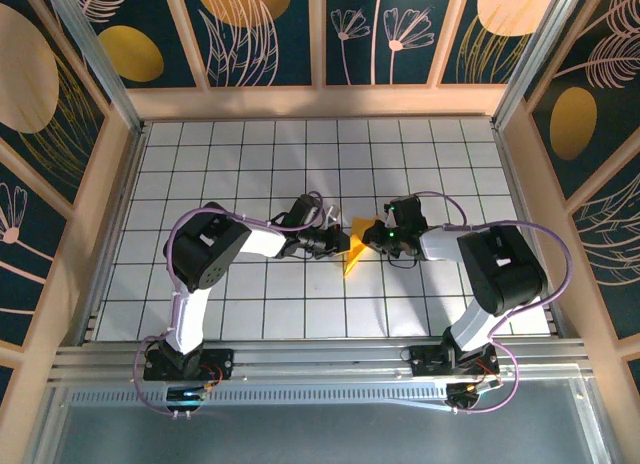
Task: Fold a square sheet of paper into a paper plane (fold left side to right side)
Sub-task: Fold the wing for the fifth time at the center of the table.
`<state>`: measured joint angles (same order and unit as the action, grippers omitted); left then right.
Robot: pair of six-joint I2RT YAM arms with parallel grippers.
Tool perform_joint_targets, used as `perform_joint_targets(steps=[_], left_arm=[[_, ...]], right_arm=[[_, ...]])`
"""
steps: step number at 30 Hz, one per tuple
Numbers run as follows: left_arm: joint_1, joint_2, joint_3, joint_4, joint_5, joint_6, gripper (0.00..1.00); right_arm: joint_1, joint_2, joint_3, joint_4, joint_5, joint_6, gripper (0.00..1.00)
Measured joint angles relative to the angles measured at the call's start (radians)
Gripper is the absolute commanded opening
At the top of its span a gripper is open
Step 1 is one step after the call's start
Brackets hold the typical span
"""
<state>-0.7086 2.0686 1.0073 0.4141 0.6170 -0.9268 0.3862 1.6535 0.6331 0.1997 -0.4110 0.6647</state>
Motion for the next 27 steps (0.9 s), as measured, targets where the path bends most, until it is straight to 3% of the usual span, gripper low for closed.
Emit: perform_joint_targets(steps=[6, 10, 17, 27], left_arm=[[-0.010, -0.024, -0.002, -0.010, -0.029, 0.019, 0.22], [-0.005, -0.076, -0.001, -0.083, -0.119, 0.061, 0.27], [0.004, -0.221, -0.001, -0.218, -0.180, 0.120, 0.14], [-0.044, -0.261, 0.000, -0.262, -0.063, 0.120, 0.04]], right_arm=[[0.000, 0.000, -0.026, 0.050, -0.001, 0.000, 0.00], [-0.001, -0.001, -0.039, 0.078, -0.002, 0.001, 0.00], [-0.001, -0.001, -0.047, 0.094, -0.004, 0.000, 0.00], [-0.001, -0.001, -0.047, 0.097, -0.005, 0.000, 0.00]])
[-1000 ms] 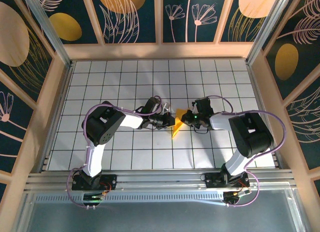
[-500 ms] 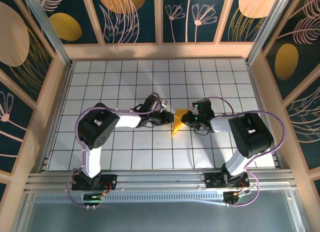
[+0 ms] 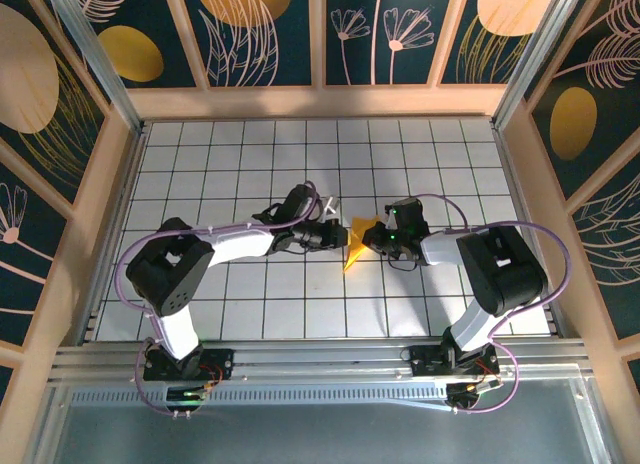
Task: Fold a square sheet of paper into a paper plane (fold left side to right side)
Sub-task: Fold the wing for the fifth time at the center of the table.
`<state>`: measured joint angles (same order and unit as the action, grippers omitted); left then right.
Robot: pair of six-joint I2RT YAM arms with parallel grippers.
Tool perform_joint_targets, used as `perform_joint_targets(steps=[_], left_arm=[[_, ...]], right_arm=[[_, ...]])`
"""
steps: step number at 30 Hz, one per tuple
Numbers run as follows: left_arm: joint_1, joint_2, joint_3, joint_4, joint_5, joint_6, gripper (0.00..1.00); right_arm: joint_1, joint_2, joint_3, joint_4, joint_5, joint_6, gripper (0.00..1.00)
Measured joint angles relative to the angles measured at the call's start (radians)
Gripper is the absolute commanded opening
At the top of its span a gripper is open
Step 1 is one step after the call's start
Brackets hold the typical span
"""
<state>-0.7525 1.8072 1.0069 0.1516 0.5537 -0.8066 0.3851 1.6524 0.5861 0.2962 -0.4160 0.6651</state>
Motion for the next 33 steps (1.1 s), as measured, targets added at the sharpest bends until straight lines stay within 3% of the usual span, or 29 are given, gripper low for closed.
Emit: perform_joint_targets(steps=[11, 33], left_arm=[[-0.040, 0.117, 0.041, -0.007, 0.035, -0.013, 0.03], [-0.045, 0.172, 0.027, 0.002, 0.048, -0.033, 0.02]], right_arm=[[0.000, 0.000, 0.000, 0.000, 0.000, -0.001, 0.00], [0.000, 0.000, 0.000, -0.002, 0.000, -0.001, 0.00]])
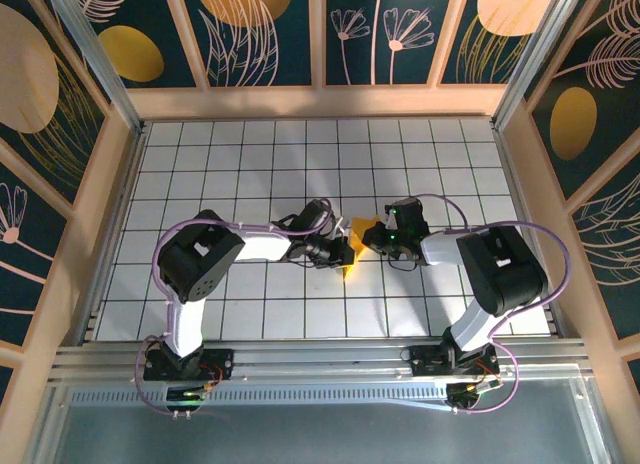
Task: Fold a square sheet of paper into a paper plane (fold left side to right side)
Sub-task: Fold the wing for the fifth time at the center of the table.
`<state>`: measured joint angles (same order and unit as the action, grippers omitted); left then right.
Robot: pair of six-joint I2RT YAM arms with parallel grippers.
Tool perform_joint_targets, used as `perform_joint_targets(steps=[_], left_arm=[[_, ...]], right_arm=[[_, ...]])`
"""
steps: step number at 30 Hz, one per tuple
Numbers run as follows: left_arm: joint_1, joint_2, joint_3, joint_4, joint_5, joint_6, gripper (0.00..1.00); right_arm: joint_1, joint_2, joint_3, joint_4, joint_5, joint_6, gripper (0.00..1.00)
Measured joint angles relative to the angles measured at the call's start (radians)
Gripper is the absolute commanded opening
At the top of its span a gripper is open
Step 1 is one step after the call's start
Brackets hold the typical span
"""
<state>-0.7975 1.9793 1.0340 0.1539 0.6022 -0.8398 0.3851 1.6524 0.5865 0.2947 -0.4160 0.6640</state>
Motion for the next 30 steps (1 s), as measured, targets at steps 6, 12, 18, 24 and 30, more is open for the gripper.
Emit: perform_joint_targets(steps=[6, 12, 18, 24, 30], left_arm=[[-0.004, 0.012, 0.000, 0.006, 0.002, -0.003, 0.02], [-0.007, 0.012, -0.005, 0.014, 0.000, -0.003, 0.02], [-0.007, 0.013, -0.012, 0.021, -0.005, -0.003, 0.01], [-0.007, 0.013, -0.017, 0.023, -0.010, -0.006, 0.01], [-0.008, 0.013, -0.019, 0.023, -0.014, -0.010, 0.00]], right_arm=[[0.000, 0.000, 0.001, -0.002, 0.000, 0.000, 0.00], [0.000, 0.000, 0.002, -0.004, 0.000, 0.000, 0.00], [0.000, -0.002, 0.002, -0.007, 0.000, -0.002, 0.00], [0.000, -0.002, 0.007, -0.018, 0.001, -0.003, 0.00], [0.000, -0.002, 0.010, -0.021, 0.001, -0.003, 0.00]])
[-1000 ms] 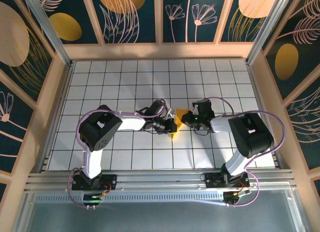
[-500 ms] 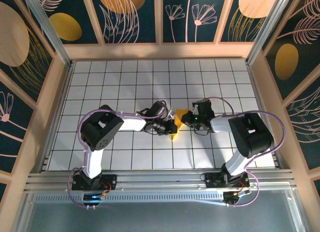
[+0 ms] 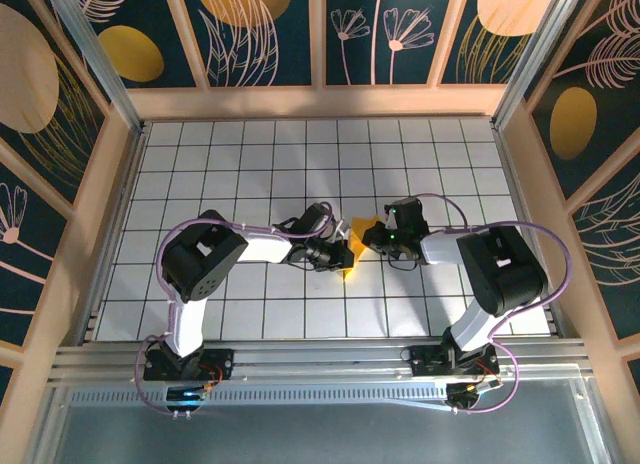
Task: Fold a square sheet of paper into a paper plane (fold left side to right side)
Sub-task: Fold the wing for the fifth time at the center of the table.
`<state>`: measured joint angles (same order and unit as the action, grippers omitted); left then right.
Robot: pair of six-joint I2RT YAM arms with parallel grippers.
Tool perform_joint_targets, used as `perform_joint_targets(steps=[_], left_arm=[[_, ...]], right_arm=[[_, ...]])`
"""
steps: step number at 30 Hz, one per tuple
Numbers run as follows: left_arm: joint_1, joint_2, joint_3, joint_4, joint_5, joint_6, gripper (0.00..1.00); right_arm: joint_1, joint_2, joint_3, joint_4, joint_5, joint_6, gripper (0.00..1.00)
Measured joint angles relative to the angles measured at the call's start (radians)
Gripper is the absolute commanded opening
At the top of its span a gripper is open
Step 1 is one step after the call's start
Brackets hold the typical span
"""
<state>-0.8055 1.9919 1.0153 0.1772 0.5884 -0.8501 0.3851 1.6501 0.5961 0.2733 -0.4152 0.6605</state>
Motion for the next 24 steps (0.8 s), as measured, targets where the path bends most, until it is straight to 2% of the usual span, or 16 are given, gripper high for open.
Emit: perform_joint_targets(steps=[12, 24], left_arm=[[-0.001, -0.001, -0.012, 0.011, -0.018, -0.009, 0.00], [-0.001, -0.003, -0.022, 0.029, -0.024, -0.015, 0.00]], right_arm=[[0.000, -0.068, 0.028, -0.083, -0.001, -0.036, 0.00], [0.048, -0.113, -0.013, -0.056, -0.025, -0.043, 0.00]])
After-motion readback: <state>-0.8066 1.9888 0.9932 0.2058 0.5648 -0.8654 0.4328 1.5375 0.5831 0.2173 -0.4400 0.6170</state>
